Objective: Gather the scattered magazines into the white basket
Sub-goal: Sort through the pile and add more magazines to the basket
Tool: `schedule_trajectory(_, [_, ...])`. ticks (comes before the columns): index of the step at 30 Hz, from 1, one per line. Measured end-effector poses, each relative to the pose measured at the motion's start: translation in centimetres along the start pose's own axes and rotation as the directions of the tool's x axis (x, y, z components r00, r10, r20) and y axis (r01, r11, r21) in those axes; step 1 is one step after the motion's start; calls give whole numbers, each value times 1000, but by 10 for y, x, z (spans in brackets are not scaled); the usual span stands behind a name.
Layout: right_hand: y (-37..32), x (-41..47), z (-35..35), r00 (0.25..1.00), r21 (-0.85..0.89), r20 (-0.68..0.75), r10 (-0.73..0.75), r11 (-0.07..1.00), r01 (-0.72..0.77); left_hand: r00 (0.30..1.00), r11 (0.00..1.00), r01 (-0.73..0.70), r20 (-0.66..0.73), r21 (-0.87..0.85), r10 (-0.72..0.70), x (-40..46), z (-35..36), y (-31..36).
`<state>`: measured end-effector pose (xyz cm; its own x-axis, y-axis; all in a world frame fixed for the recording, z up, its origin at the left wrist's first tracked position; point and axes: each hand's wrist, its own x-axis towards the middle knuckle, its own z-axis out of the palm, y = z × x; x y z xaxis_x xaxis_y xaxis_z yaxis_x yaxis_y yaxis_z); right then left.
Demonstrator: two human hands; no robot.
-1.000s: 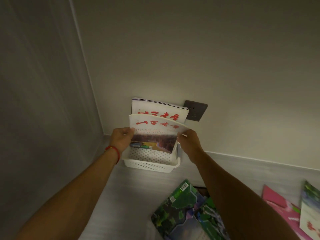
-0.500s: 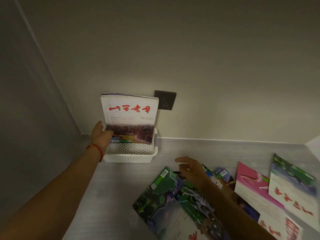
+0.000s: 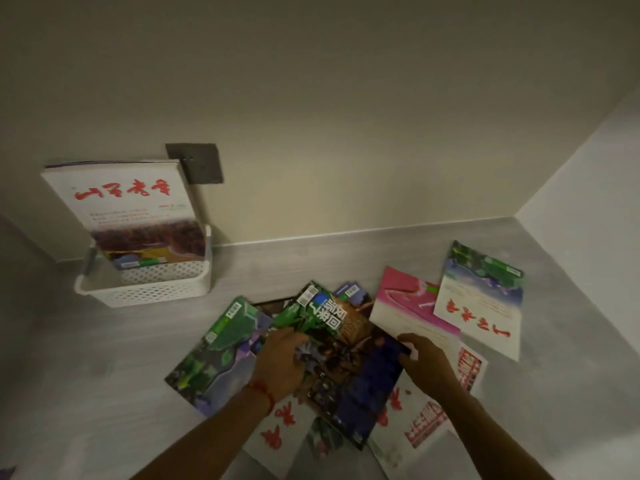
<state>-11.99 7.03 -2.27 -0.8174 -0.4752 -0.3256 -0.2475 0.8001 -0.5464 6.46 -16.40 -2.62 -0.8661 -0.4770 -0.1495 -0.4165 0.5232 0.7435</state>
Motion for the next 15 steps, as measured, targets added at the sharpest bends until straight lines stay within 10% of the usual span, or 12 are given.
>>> schedule_trajectory(5, [6, 9, 6, 978, -38, 105, -178, 982, 183, 979, 908, 174, 31, 381, -200, -20, 52, 8])
schedule_trajectory(11, [-16, 22, 23, 987, -438, 144, -70, 890, 127, 965, 881, 221, 36, 418, -259, -34, 64, 6])
schedule_trajectory(15, [-10, 29, 23, 973, -235, 227, -47, 967, 102, 963, 881, 195, 86, 430, -255, -44, 64, 0])
